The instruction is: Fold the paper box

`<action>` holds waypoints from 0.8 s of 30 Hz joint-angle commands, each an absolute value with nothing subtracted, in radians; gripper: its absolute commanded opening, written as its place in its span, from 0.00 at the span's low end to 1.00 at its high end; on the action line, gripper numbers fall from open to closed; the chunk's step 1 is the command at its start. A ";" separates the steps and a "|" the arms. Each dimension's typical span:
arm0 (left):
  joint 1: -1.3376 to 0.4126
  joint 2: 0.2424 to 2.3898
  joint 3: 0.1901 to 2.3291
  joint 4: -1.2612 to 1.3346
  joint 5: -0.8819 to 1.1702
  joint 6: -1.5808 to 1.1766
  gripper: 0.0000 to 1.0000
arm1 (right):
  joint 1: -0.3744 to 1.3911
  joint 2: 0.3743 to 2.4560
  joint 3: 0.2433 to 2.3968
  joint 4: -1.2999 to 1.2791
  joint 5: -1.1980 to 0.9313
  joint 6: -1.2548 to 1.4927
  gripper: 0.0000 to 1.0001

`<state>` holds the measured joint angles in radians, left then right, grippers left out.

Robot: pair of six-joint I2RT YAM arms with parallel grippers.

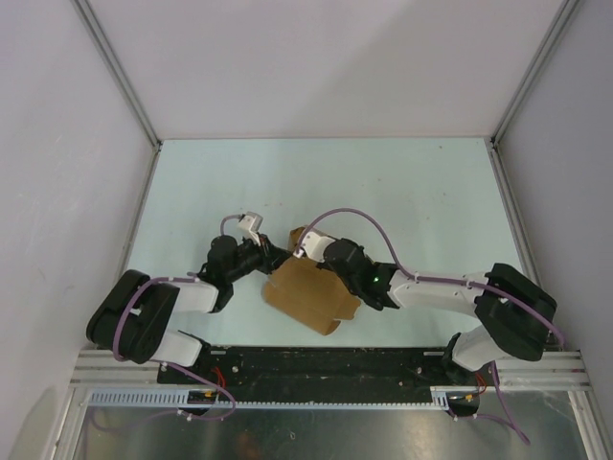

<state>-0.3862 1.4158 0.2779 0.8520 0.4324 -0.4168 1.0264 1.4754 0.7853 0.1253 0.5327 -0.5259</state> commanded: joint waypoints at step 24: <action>-0.407 1.439 0.327 0.905 0.491 -0.393 0.15 | 1.154 1.666 0.784 0.357 0.836 -0.638 0.00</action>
